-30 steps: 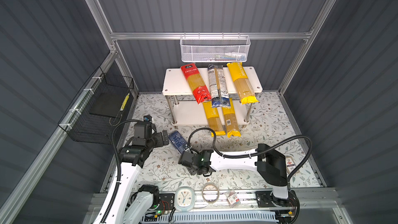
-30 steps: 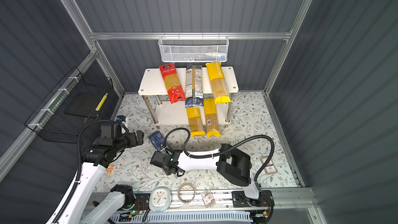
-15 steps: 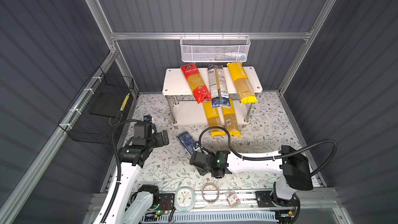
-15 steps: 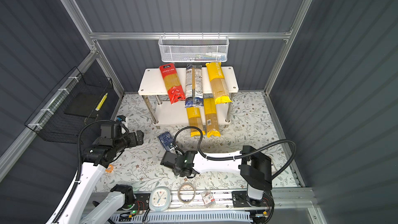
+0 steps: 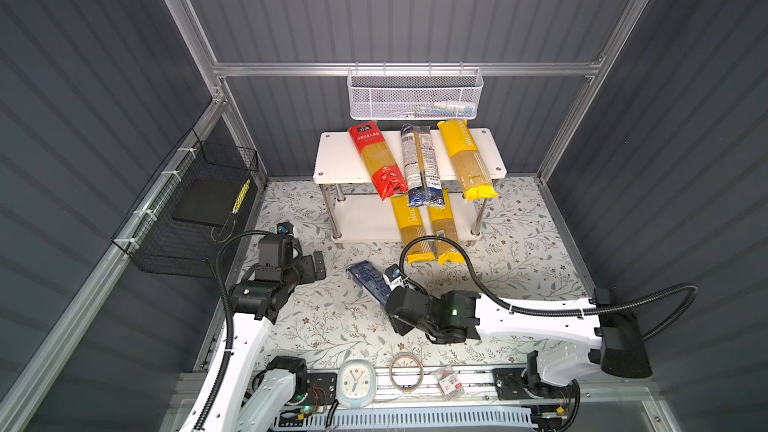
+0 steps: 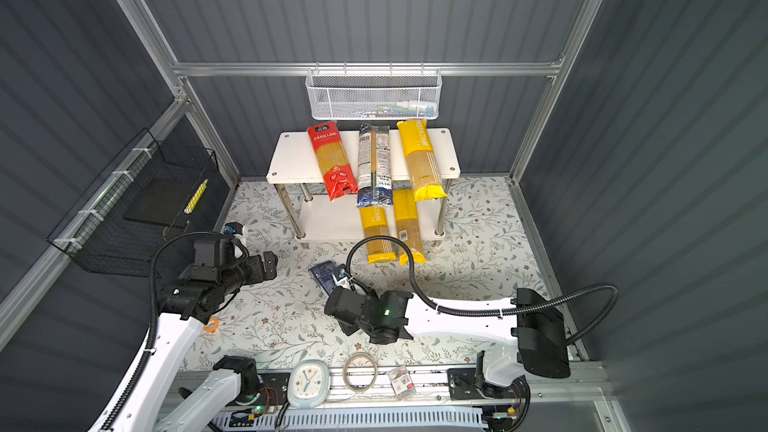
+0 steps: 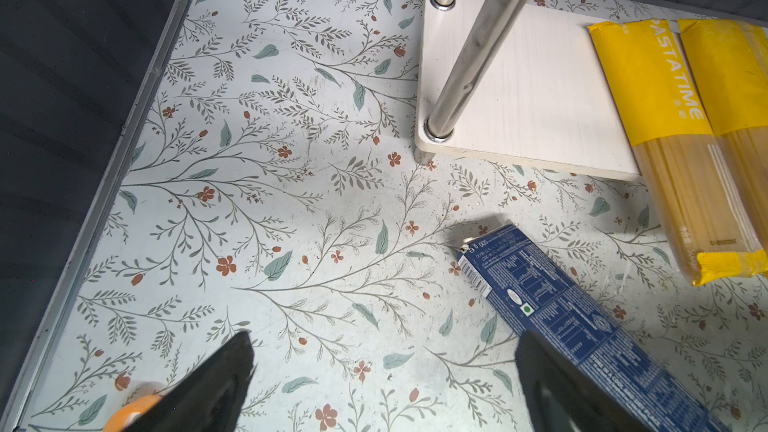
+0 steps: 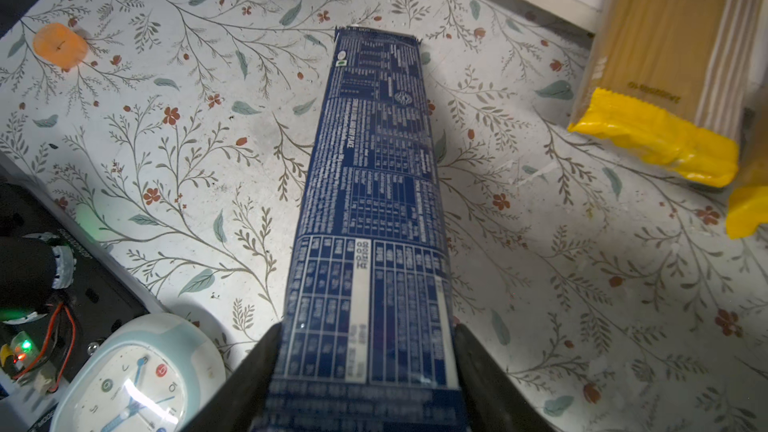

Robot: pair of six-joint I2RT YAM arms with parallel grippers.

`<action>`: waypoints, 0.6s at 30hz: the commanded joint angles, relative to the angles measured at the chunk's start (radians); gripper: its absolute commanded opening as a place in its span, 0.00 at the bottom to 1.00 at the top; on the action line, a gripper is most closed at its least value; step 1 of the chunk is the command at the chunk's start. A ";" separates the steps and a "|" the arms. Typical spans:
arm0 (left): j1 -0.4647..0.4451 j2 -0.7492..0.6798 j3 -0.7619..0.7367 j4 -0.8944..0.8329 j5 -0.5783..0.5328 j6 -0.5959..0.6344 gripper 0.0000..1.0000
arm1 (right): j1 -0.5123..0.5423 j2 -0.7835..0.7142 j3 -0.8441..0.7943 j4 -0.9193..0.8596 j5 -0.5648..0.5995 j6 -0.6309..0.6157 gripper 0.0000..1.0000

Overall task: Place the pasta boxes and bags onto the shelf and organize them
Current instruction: 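Lift the blue box and carry it toward the shelf with the right gripper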

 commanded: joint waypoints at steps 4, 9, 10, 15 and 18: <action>0.005 -0.019 -0.007 0.005 0.004 0.021 1.00 | 0.000 0.089 -0.001 0.002 0.022 -0.010 0.63; 0.005 -0.016 -0.007 0.005 0.004 0.021 1.00 | 0.000 0.143 -0.071 0.039 -0.044 0.036 0.66; 0.005 -0.016 -0.008 0.004 0.004 0.021 1.00 | 0.000 0.154 -0.083 0.054 -0.056 0.041 0.66; 0.005 -0.014 -0.007 0.005 0.004 0.021 1.00 | -0.001 0.260 -0.068 0.056 -0.109 0.042 0.73; 0.005 -0.014 -0.007 0.005 0.003 0.021 1.00 | 0.000 0.322 -0.018 0.027 -0.123 0.028 0.83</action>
